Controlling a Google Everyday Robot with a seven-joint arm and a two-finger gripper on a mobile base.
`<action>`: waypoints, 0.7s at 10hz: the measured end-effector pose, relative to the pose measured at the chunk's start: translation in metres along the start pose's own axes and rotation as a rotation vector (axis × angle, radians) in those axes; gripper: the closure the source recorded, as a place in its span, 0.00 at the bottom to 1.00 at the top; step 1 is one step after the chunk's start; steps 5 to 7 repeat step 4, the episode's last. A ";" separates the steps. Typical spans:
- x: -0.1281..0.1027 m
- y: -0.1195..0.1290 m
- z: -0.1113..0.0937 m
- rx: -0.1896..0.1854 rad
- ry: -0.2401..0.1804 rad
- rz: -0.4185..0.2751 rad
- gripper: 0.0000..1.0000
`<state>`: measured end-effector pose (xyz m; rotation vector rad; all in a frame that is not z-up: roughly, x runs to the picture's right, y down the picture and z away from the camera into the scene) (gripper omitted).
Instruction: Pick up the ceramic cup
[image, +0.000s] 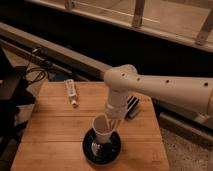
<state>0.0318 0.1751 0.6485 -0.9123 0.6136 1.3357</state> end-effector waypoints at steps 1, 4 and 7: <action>0.000 -0.001 -0.002 0.001 -0.004 -0.002 0.85; 0.000 0.001 -0.007 0.003 -0.008 -0.010 0.85; 0.000 0.001 -0.007 0.003 -0.008 -0.010 0.85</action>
